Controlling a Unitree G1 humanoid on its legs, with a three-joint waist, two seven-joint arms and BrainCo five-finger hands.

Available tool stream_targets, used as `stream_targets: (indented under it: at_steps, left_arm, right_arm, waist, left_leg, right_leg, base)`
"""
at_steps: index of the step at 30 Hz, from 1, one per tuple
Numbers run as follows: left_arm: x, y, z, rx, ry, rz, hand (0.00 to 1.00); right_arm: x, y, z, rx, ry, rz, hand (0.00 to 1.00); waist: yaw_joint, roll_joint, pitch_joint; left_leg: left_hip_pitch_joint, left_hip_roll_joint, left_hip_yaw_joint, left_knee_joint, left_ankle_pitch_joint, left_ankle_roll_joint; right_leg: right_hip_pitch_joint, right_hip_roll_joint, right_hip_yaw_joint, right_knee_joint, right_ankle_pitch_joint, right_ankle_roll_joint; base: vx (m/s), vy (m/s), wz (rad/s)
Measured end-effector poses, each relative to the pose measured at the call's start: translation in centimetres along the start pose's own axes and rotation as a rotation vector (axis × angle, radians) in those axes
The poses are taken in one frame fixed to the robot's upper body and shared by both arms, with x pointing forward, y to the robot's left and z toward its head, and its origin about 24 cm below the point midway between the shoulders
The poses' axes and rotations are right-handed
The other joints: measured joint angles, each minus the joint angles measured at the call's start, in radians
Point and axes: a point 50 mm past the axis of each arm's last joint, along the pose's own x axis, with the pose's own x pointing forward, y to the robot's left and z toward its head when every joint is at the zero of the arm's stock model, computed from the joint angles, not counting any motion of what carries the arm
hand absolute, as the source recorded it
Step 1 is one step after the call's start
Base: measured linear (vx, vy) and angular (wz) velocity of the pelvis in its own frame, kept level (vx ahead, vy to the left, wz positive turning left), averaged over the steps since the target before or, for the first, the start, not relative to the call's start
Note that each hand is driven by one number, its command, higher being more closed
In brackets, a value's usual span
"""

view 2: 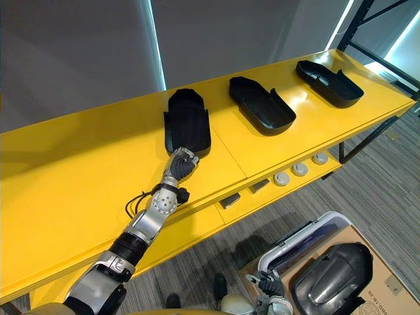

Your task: Walk over and take plastic housings, then place them on the shelf

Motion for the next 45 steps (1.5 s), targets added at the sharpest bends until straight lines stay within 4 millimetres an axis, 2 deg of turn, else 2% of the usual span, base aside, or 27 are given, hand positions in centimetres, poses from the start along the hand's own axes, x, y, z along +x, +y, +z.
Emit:
stream_targets:
  at_steps: [4, 7, 10, 11, 14, 15, 17, 18, 20, 21, 22, 23, 24, 25, 27, 28, 29, 30, 31, 33, 37, 38, 40, 45]
  left_arm:
    - [-0.1, 0.1, 0.4, -0.043, -0.013, 0.007, 1.00]
    - [-1.0, 1.3, 3.6, -0.161, -0.154, 0.058, 1.00]
    - [-2.2, 3.4, 7.4, -0.248, -0.350, 0.131, 1.00]
    - [-3.0, 4.8, 8.5, -0.275, -0.420, 0.174, 1.00]
    - [-5.9, 9.4, 9.6, -0.320, -0.554, 0.360, 1.00]
    - [-6.9, 11.3, 9.2, -0.299, -0.574, 0.444, 1.00]
    - [-9.3, 15.4, 7.1, -0.214, -0.526, 0.651, 1.00]
    - [-10.1, 16.5, 6.3, -0.194, -0.497, 0.717, 1.00]
    - [-12.9, 19.5, 3.5, -0.153, -0.391, 0.933, 1.00]
    - [-13.7, 20.0, 2.8, -0.149, -0.361, 0.982, 1.00]
    - [-15.6, 20.9, 0.9, -0.152, -0.268, 1.084, 1.00]
    - [-16.3, 20.9, 0.0, -0.159, -0.227, 1.110, 1.00]
    - [-17.5, 20.6, -1.9, -0.181, -0.125, 1.142, 1.00]
    - [-18.0, 20.3, -2.9, -0.191, -0.066, 1.148, 1.00]
    - [-20.1, 17.7, -7.2, -0.255, 0.197, 1.117, 1.00]
    - [-20.7, 16.9, -8.3, -0.266, 0.271, 1.099, 1.00]
    - [-22.5, 14.8, -11.0, -0.281, 0.464, 1.035, 1.00]
    - [-23.5, 13.5, -12.4, -0.294, 0.572, 0.993, 1.00]
    - [-24.1, 12.7, -13.4, -0.306, 0.637, 0.964, 1.00]
    - [-26.2, 8.9, -16.3, -0.362, 0.865, 0.824, 1.00]
    - [-28.8, 3.6, -19.0, -0.452, 1.130, 0.619, 1.00]
    - [-29.3, 2.4, -19.4, -0.475, 1.182, 0.568, 0.00]
    - [-30.0, 0.0, -19.7, -0.515, 1.266, 0.464, 0.00]
    - [-29.3, -1.5, -19.6, -0.493, 1.261, 0.311, 0.00]
  right_arm:
    - [0.0, 0.0, 0.0, 0.001, 0.000, -0.001, 0.00]
    - [0.0, -0.2, -0.1, 0.004, 0.004, -0.007, 0.00]
    - [-0.1, -0.5, -0.3, 0.008, 0.011, -0.017, 0.00]
    - [-0.1, -0.8, -0.4, 0.004, 0.013, -0.022, 0.00]
    - [-0.1, -1.2, -0.4, -0.007, 0.014, -0.029, 0.00]
    - [-0.1, -1.6, -0.6, -0.014, 0.020, -0.035, 0.00]
    - [-0.1, -2.1, -0.9, -0.025, 0.039, -0.044, 0.00]
    - [-0.1, -2.1, -1.1, -0.026, 0.044, -0.046, 0.00]
    - [-0.2, -2.4, -1.2, -0.029, 0.050, -0.050, 0.00]
    - [-0.2, -2.4, -1.3, -0.029, 0.052, -0.051, 0.00]
    - [-0.2, -2.5, -1.4, -0.026, 0.059, -0.055, 0.00]
    - [-0.2, -2.5, -1.5, -0.024, 0.064, -0.057, 0.00]
    - [-0.3, -2.6, -1.7, -0.024, 0.071, -0.058, 0.00]
    - [-0.3, -2.6, -1.8, -0.023, 0.074, -0.059, 0.00]
    - [-0.3, -2.3, -1.7, -0.018, 0.071, -0.053, 0.00]
    - [-0.3, -2.1, -1.6, -0.017, 0.063, -0.048, 0.00]
    - [-0.2, -1.4, -0.7, -0.008, 0.022, -0.032, 0.00]
    - [-0.2, -1.0, -0.1, -0.007, -0.004, -0.020, 0.00]
    - [-0.2, -0.8, 0.2, -0.008, -0.018, -0.013, 0.00]
    - [-0.2, -0.3, 0.8, -0.018, -0.047, 0.009, 0.00]
    - [-0.3, 0.3, 0.9, -0.003, -0.056, 0.020, 0.00]
    - [-0.3, 0.4, 0.9, -0.001, -0.053, 0.022, 0.00]
    - [-0.3, 0.3, 0.6, 0.002, -0.041, 0.015, 0.00]
    - [-0.4, -0.7, -1.1, 0.011, 0.041, -0.022, 0.00]
  waist:
    - [0.001, 0.002, 0.001]
    - [0.007, 0.003, 0.001]
    - [0.031, 0.008, 0.004]
    - [0.036, 0.014, 0.005]
    - [0.048, 0.027, 0.006]
    - [0.060, 0.031, 0.006]
    - [0.068, 0.037, 0.006]
    - [0.074, 0.038, 0.005]
    - [0.110, 0.039, 0.004]
    - [0.116, 0.039, 0.004]
    - [0.128, 0.037, 0.003]
    - [0.135, 0.036, 0.002]
    - [0.148, 0.033, 0.000]
    - [0.153, 0.031, -0.002]
    - [0.171, 0.023, -0.007]
    - [0.173, 0.021, -0.009]
    - [0.174, 0.014, -0.013]
    - [0.175, 0.011, -0.016]
    - [0.175, 0.008, -0.020]
    - [0.172, 0.008, -0.038]
    - [0.170, 0.010, -0.061]
    - [0.170, 0.009, -0.061]
    - [0.168, 0.013, -0.063]
    - [0.166, 0.029, -0.066]
  left_leg:
    - [0.002, -0.001, -0.013, 0.000, 0.000, 0.000]
    - [-0.002, -0.002, -0.034, 0.000, 0.000, 0.000]
    - [-0.002, -0.003, -0.050, 0.000, 0.001, 0.000]
    - [0.000, -0.003, -0.059, 0.000, 0.000, 0.000]
    - [0.002, -0.003, -0.077, 0.000, 0.000, 0.001]
    - [0.004, -0.001, -0.084, 0.003, 0.000, 0.001]
    - [0.010, 0.001, -0.109, 0.008, 0.000, 0.000]
    - [0.014, 0.002, -0.113, 0.008, 0.000, 0.000]
    - [0.016, 0.001, -0.130, 0.008, 0.000, 0.000]
    - [0.014, 0.001, -0.135, 0.008, 0.000, 0.000]
    - [0.013, -0.001, -0.150, 0.009, 0.000, 0.000]
    - [0.013, -0.003, -0.157, 0.009, 0.000, 0.000]
    - [0.012, -0.004, -0.166, 0.013, 0.001, 0.000]
    - [0.011, -0.005, -0.172, 0.016, 0.001, 0.000]
    - [0.007, -0.009, -0.192, 0.025, -0.003, 0.000]
    - [0.008, -0.009, -0.196, 0.026, -0.008, 0.000]
    - [0.008, -0.007, -0.186, 0.041, -0.024, 0.012]
    - [0.007, -0.006, -0.172, 0.053, -0.040, 0.015]
    - [0.004, -0.002, -0.154, 0.067, -0.048, 0.015]
    - [-0.001, 0.006, -0.110, 0.102, -0.062, 0.014]
    - [0.003, 0.006, -0.090, 0.102, -0.060, 0.013]
    - [0.008, 0.006, -0.084, 0.099, -0.060, 0.013]
    - [0.017, 0.006, -0.071, 0.092, -0.059, 0.014]
    - [0.034, 0.007, -0.055, 0.073, -0.053, 0.006]
  right_leg:
    - [0.007, -0.002, -0.014, 0.000, 0.000, 0.000]
    - [0.010, -0.004, -0.026, 0.000, -0.002, 0.001]
    - [0.021, -0.005, -0.036, 0.000, -0.005, 0.000]
    - [0.031, -0.006, -0.047, 0.001, -0.010, -0.001]
    - [0.037, -0.004, -0.057, 0.001, -0.015, -0.006]
    - [0.043, -0.003, -0.064, 0.001, -0.018, -0.007]
    - [0.060, -0.004, -0.096, 0.011, -0.033, -0.009]
    - [0.065, -0.003, -0.102, 0.015, -0.038, -0.010]
    - [0.072, -0.003, -0.114, 0.018, -0.045, -0.011]
    - [0.072, -0.004, -0.118, 0.018, -0.045, -0.011]
    - [0.079, -0.006, -0.135, 0.019, -0.049, -0.012]
    - [0.081, -0.007, -0.140, 0.022, -0.052, -0.012]
    - [0.082, -0.010, -0.150, 0.032, -0.060, -0.009]
    - [0.084, -0.012, -0.157, 0.036, -0.064, -0.008]
    - [0.085, -0.021, -0.186, 0.065, -0.087, -0.006]
    - [0.085, -0.022, -0.191, 0.072, -0.091, -0.006]
    - [0.083, -0.025, -0.192, 0.091, -0.102, -0.007]
    - [0.082, -0.027, -0.190, 0.102, -0.109, -0.007]
    - [0.082, -0.029, -0.189, 0.110, -0.115, -0.004]
    - [0.083, -0.035, -0.188, 0.132, -0.128, -0.001]
    - [0.081, -0.037, -0.172, 0.132, -0.129, 0.000]
    - [0.081, -0.037, -0.166, 0.132, -0.129, 0.000]
    - [0.080, -0.037, -0.154, 0.131, -0.128, 0.001]
    - [0.080, -0.033, -0.134, 0.121, -0.125, 0.003]
  base:
    - [-0.01, 0.005, 0.09]
    - [-0.01, 0.007, 0.15]
    - [-0.02, 0.007, 0.14]
    - [-0.03, 0.005, 0.19]
    - [-0.02, -0.001, 0.14]
    - [-0.01, -0.009, 0.25]
    - [-0.01, -0.018, 0.39]
    - [-0.01, -0.019, 0.27]
    - [-0.02, -0.009, 0.19]
    - [-0.02, -0.001, 0.31]
    - [-0.02, 0.001, 0.28]
    - [-0.01, 0.004, 0.34]
    - [-0.01, 0.004, 0.25]
    - [-0.01, 0.002, 0.33]
    - [-0.02, 0.000, 0.37]
    - [-0.03, 0.005, 0.20]
    - [-0.03, 0.011, -0.01]
    - [-0.04, 0.015, -0.09]
    - [-0.04, 0.014, -0.08]
    - [-0.01, 0.018, -0.06]
    - [0.01, 0.024, -0.10]
    - [0.00, 0.020, -0.21]
    - [0.00, 0.020, -0.17]
    - [0.02, 0.010, -0.12]
